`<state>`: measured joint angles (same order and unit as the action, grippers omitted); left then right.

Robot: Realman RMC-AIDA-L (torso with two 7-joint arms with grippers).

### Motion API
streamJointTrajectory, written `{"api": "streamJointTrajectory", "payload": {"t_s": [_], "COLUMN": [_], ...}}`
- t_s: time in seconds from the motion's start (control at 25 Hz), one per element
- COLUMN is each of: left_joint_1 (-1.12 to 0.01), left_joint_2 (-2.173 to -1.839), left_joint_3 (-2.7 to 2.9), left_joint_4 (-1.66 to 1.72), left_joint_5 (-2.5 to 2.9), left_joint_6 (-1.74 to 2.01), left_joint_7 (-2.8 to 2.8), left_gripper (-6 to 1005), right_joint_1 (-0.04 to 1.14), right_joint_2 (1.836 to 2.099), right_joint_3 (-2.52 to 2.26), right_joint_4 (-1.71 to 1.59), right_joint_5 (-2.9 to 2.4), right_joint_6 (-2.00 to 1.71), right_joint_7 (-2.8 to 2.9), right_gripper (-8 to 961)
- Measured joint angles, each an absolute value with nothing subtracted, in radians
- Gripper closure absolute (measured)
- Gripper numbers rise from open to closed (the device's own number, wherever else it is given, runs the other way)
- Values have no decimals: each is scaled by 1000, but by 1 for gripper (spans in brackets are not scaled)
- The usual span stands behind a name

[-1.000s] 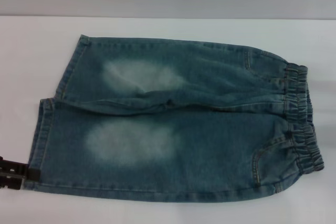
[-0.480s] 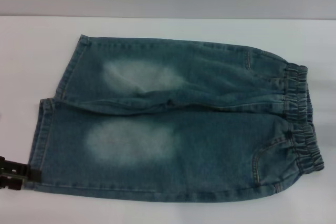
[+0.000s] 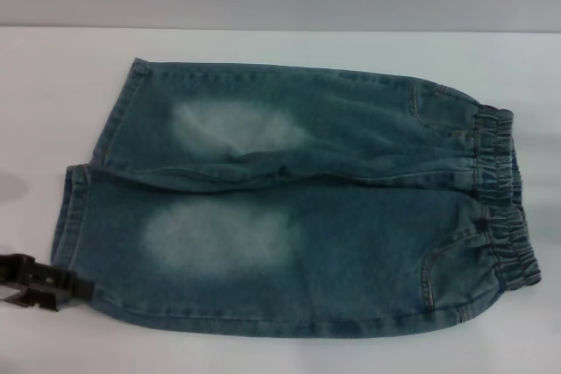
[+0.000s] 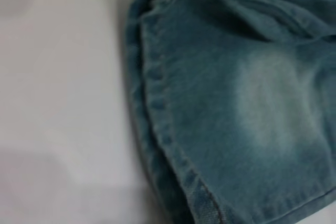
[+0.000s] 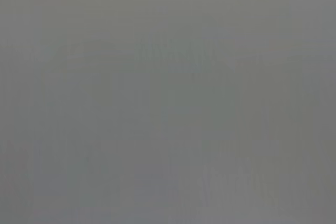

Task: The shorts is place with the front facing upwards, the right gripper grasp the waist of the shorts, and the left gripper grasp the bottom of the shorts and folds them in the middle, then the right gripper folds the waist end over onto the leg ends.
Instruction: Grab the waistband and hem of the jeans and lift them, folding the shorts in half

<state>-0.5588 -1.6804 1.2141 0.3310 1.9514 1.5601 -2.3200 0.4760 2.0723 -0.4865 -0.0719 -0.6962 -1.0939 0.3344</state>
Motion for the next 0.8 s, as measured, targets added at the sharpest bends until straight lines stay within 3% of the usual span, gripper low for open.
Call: {"api": "streamJointTrajectory", "payload": {"t_s": [0.8], "left_joint_1": [-563], "left_joint_2": [-1693], "left_joint_3": [1123], "left_joint_4": [387], "left_joint_5": [1955], "left_joint_6": [1628], "left_joint_7": [-2314], "left_gripper": [229], "right_joint_1": [476], "right_joint_2": [2072], "right_joint_3": [-488], "right_joint_4": [-72], "right_joint_5": [-691], "right_joint_6": [-1082], "right_joint_7": [333], "right_gripper": [412]}}
